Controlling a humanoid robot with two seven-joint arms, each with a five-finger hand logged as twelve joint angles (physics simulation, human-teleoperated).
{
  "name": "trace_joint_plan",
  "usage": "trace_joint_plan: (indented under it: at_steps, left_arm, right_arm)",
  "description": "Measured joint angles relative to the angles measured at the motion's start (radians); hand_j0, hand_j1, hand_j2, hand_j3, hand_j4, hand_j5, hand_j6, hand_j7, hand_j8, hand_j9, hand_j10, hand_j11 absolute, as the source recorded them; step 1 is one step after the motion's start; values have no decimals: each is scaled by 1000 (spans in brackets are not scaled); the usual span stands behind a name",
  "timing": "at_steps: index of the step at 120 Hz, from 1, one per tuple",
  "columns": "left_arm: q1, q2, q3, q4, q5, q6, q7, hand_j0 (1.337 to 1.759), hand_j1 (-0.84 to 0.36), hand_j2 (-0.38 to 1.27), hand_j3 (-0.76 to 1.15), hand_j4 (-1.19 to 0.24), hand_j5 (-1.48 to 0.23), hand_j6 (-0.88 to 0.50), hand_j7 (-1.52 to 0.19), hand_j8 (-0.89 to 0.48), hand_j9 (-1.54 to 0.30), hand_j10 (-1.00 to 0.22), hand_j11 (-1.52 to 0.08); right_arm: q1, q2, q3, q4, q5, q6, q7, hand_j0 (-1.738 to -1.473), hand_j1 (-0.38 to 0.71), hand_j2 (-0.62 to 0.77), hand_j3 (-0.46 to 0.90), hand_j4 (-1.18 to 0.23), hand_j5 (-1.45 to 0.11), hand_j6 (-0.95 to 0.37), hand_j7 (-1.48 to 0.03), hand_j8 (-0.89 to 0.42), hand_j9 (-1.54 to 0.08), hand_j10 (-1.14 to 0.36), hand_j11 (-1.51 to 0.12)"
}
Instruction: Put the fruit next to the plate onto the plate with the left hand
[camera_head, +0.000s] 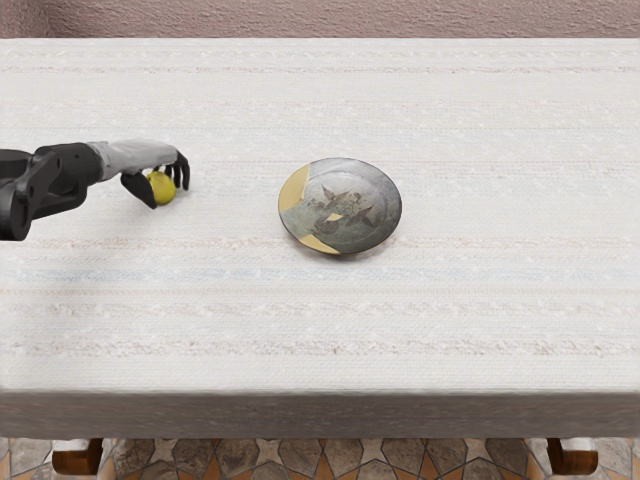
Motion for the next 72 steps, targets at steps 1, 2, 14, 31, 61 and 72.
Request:
trace_joint_plan:
  at_steps: [1, 2, 14, 31, 61, 72]
  left_arm:
    - [0, 0, 0, 0, 0, 0, 0, 1656, -295, 273, 0, -609, -778, -547, -782, -445, -796, -563, -797]
    - [0, 0, 0, 0, 0, 0, 0, 1656, -294, 277, 0, -612, -782, -547, -786, -447, -799, -564, -801]
    - [1, 0, 6, 1, 1, 2, 0, 1655, -281, 289, 0, -661, -821, -556, -830, -457, -849, -569, -856]
    - [1, 0, 12, 2, 1, 2, 0, 1654, -282, 298, 0, -713, -864, -545, -882, -443, -902, -552, -918]
    - [8, -5, 27, 12, 0, 2, 0, 1652, -317, 282, 0, -754, -911, -474, -936, -362, -952, -480, -988]
    - [7, -7, 35, 19, 1, -2, 0, 1652, -316, 321, 0, -747, -950, -460, -973, -347, -978, -488, -1005]
  right_arm:
    - [0, 0, 0, 0, 0, 0, 0, -1658, -349, 0, 0, 0, 0, 0, 0, 0, 0, 0, 0]
    - [0, 0, 0, 0, 0, 0, 0, -1658, -349, 0, 0, 0, 0, 0, 0, 0, 0, 0, 0]
    - [0, 0, 0, 0, 0, 0, 0, -1658, -349, 0, 0, 0, 0, 0, 0, 0, 0, 0, 0]
    - [0, 0, 0, 0, 0, 0, 0, -1658, -349, 0, 0, 0, 0, 0, 0, 0, 0, 0, 0]
    - [0, 0, 0, 0, 0, 0, 0, -1658, -349, 0, 0, 0, 0, 0, 0, 0, 0, 0, 0]
    - [0, 0, 0, 0, 0, 0, 0, -1658, -349, 0, 0, 0, 0, 0, 0, 0, 0, 0, 0]
